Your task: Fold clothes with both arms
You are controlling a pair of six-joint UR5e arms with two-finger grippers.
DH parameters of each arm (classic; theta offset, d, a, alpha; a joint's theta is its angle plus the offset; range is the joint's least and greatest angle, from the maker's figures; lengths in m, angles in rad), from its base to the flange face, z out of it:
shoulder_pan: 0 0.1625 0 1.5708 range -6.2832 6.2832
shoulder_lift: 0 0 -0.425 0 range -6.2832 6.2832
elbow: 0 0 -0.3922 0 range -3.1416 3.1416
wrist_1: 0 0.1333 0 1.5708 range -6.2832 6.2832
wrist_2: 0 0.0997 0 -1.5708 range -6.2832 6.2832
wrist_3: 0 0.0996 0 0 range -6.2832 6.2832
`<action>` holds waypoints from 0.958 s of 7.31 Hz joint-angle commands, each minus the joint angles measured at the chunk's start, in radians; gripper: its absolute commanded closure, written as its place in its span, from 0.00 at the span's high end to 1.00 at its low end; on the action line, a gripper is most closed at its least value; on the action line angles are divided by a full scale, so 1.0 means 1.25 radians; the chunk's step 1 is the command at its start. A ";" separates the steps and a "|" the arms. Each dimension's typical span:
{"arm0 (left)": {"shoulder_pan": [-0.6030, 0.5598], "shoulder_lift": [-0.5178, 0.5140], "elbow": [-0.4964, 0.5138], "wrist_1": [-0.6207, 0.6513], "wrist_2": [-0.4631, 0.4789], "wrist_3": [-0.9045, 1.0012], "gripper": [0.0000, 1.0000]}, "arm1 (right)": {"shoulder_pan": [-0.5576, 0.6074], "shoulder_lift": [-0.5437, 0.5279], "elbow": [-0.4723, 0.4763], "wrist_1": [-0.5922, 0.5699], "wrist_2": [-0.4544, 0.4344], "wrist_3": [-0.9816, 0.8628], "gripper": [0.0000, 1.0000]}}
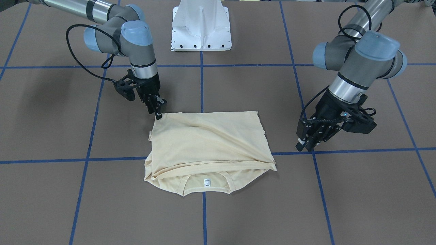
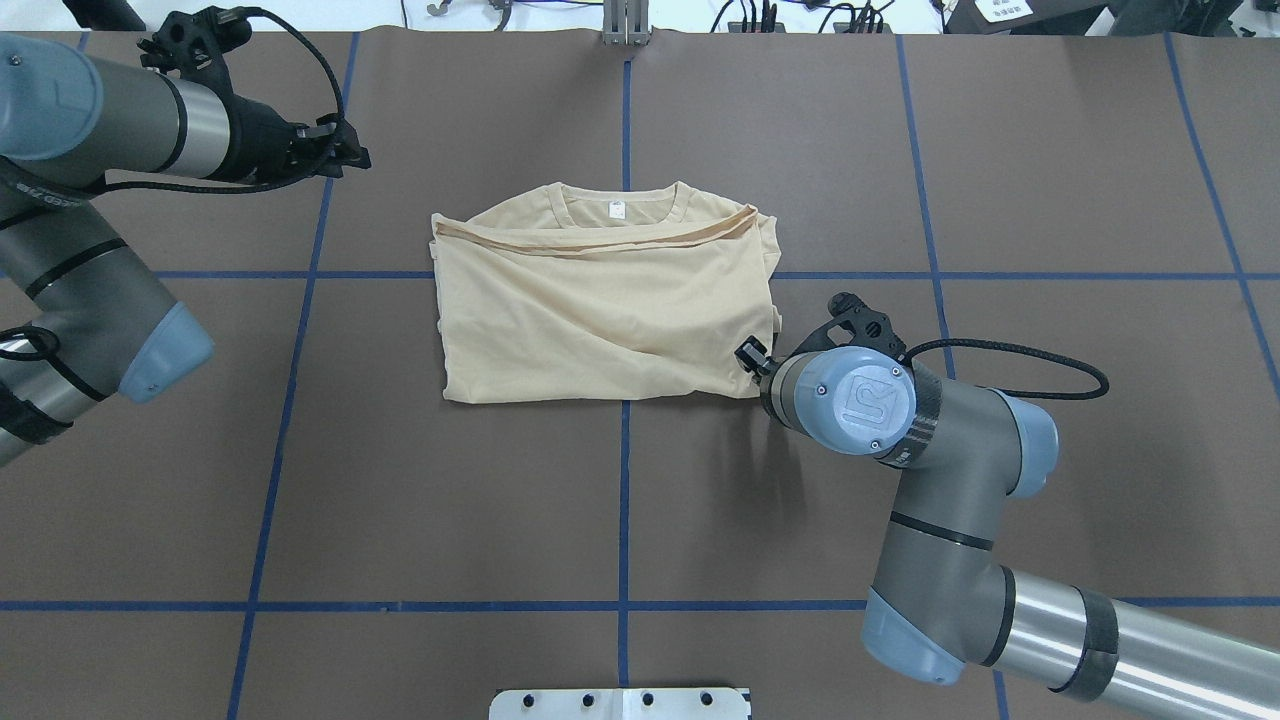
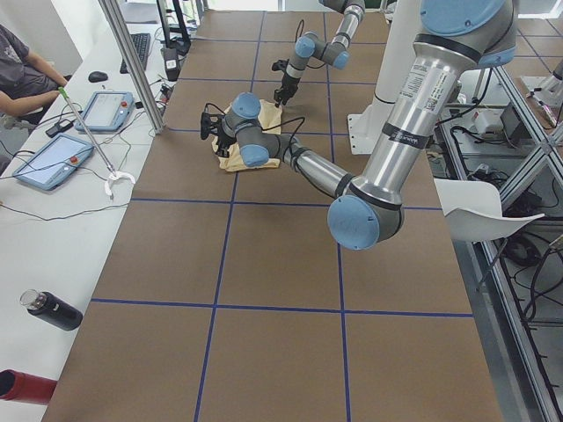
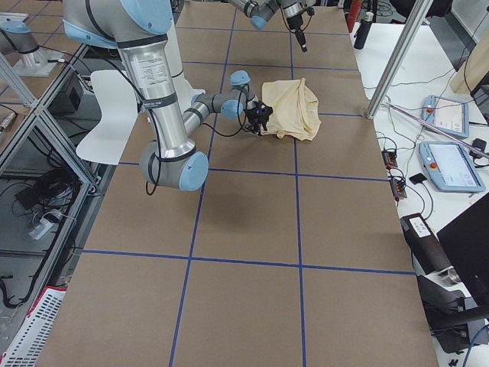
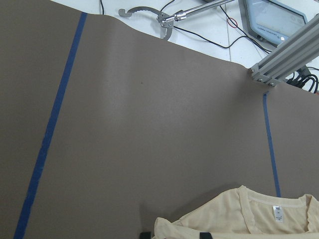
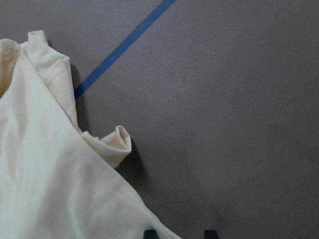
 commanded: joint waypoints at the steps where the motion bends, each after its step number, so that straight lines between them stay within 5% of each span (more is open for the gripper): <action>1: 0.000 0.001 0.000 0.000 0.001 0.000 0.43 | 0.001 -0.001 0.003 0.000 0.004 -0.002 0.00; 4: 0.000 0.015 -0.041 0.000 -0.026 0.000 0.43 | 0.004 -0.119 0.165 -0.004 0.043 -0.003 0.00; 7: -0.002 0.021 -0.131 0.011 -0.162 -0.016 0.43 | -0.187 -0.172 0.346 -0.138 0.038 0.105 0.00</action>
